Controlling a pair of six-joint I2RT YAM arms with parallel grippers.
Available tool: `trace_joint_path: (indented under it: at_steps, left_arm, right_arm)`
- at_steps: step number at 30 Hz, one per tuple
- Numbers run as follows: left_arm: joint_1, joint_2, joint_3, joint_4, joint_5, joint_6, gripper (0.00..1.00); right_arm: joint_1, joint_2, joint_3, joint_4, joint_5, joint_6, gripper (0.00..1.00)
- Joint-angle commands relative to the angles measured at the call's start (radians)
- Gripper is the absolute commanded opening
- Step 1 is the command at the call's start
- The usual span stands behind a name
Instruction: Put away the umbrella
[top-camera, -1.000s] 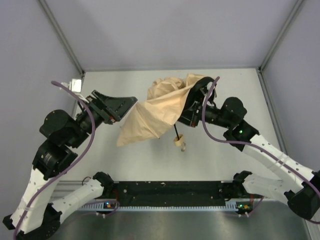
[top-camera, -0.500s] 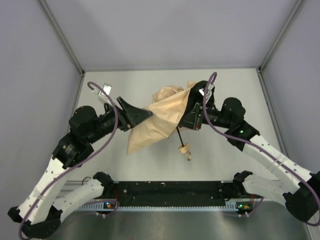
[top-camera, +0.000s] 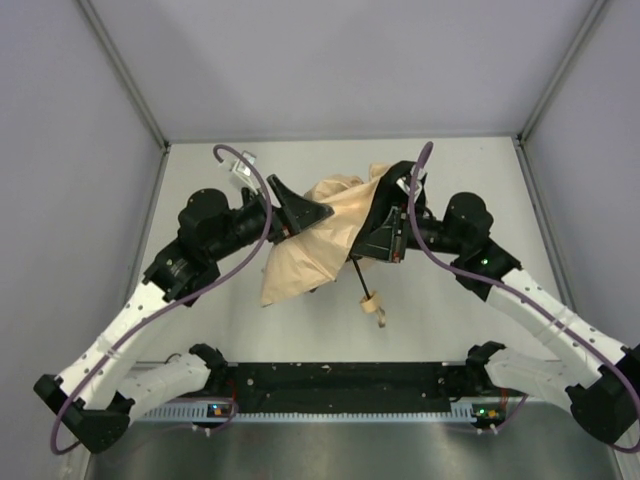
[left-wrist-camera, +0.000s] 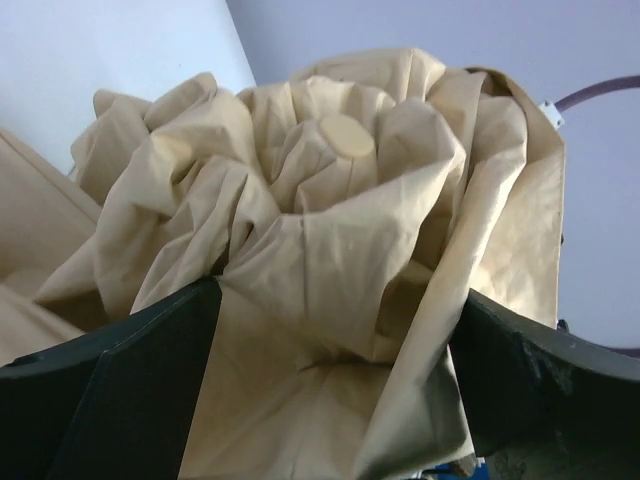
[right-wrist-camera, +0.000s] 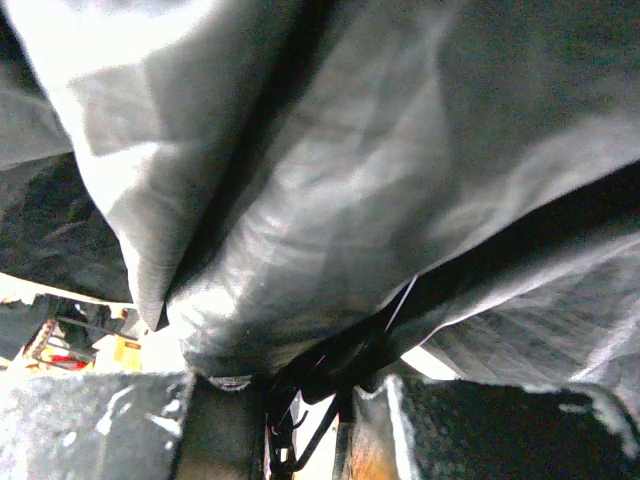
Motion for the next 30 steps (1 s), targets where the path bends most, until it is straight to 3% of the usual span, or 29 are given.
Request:
trace_joint_path:
  at_steps: [1, 14, 16, 19, 20, 21, 23, 24, 27, 30]
  left_arm:
    - [-0.004, 0.020, 0.079, 0.171, -0.081, 0.016, 0.98]
    - [0.002, 0.114, 0.078, 0.271, -0.014, -0.099, 0.96]
    - [0.002, 0.135, 0.093, 0.271, -0.003, -0.116, 0.88]
    - [0.002, 0.160, 0.119, 0.260, -0.002, -0.117, 0.59]
    - [0.002, 0.169, 0.133, 0.240, -0.009, -0.113, 0.58]
    - [0.002, 0.175, 0.139, 0.207, -0.018, -0.107, 0.63]
    - [0.008, 0.184, 0.157, 0.165, -0.031, -0.111, 0.88]
    - [0.011, 0.186, 0.159, 0.165, -0.029, -0.114, 0.93]
    - [0.011, 0.200, 0.170, 0.165, -0.016, -0.117, 0.96]
    - [0.011, 0.234, 0.206, 0.130, 0.014, -0.098, 0.88]
  right_arm:
    - [-0.002, -0.034, 0.072, 0.078, -0.075, -0.028, 0.00]
    - [0.013, -0.023, 0.156, -0.043, -0.138, -0.165, 0.00]
    - [0.026, -0.019, 0.173, -0.100, -0.112, -0.212, 0.00]
    - [0.036, -0.025, 0.179, -0.158, -0.077, -0.266, 0.00]
    - [0.039, -0.028, 0.176, -0.158, -0.072, -0.275, 0.00]
    - [0.041, -0.028, 0.181, -0.163, -0.066, -0.283, 0.00]
    - [0.049, -0.025, 0.193, -0.193, -0.055, -0.309, 0.00]
    - [0.053, -0.023, 0.202, -0.215, -0.047, -0.324, 0.00]
    - [0.059, -0.023, 0.210, -0.250, -0.046, -0.353, 0.00]
    - [0.066, -0.019, 0.222, -0.269, -0.044, -0.369, 0.00]
